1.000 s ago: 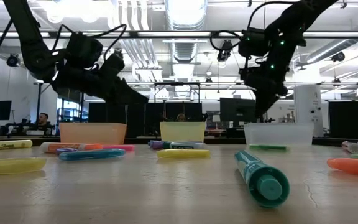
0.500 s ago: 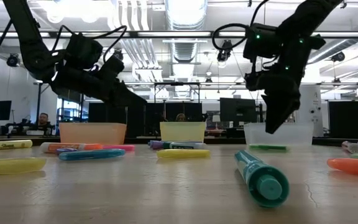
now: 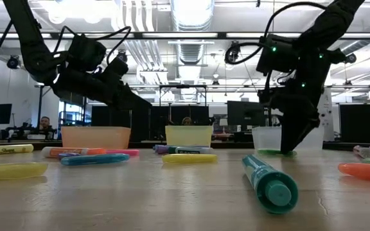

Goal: Pick & Place Markers
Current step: Put the top green pen into the transparent bin

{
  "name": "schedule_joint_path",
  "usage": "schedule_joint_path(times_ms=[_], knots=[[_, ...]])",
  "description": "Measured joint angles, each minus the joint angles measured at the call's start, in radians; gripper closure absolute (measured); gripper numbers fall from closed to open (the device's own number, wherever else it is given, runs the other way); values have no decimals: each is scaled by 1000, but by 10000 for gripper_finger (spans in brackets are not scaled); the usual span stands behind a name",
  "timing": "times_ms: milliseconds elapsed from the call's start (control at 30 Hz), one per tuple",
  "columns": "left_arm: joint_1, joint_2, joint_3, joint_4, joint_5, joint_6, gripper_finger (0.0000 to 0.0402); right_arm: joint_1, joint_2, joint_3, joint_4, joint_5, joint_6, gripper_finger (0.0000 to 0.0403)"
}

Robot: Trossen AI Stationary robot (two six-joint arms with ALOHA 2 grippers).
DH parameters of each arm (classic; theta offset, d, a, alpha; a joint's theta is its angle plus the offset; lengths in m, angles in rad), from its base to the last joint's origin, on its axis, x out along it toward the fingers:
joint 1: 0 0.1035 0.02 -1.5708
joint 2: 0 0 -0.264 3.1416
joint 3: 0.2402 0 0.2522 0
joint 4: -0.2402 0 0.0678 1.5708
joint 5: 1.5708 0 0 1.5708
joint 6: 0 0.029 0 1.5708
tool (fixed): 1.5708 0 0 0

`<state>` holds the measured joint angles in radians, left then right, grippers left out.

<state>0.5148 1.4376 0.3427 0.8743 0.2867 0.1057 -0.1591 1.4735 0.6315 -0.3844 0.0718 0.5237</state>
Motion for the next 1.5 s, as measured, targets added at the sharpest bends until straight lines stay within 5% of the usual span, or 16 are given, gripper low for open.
schedule_joint_path(times_ms=[367, 800, 1100, 1500], knots=[[0, 2, -1, 8, -19, 0, 353, -11, 0, 0, -1, 6, -30, 363], [1, 2, -1, 21, -79, -10, 353, -52, -282, 25, -194, 204, 65, 360], [1, 2, -1, 32, -79, -17, 353, -358, -315, 113, -236, 298, -73, 360], [1, 2, -1, 28, -79, -11, 353, -749, 10, 153, -48, 263, -264, 360]])
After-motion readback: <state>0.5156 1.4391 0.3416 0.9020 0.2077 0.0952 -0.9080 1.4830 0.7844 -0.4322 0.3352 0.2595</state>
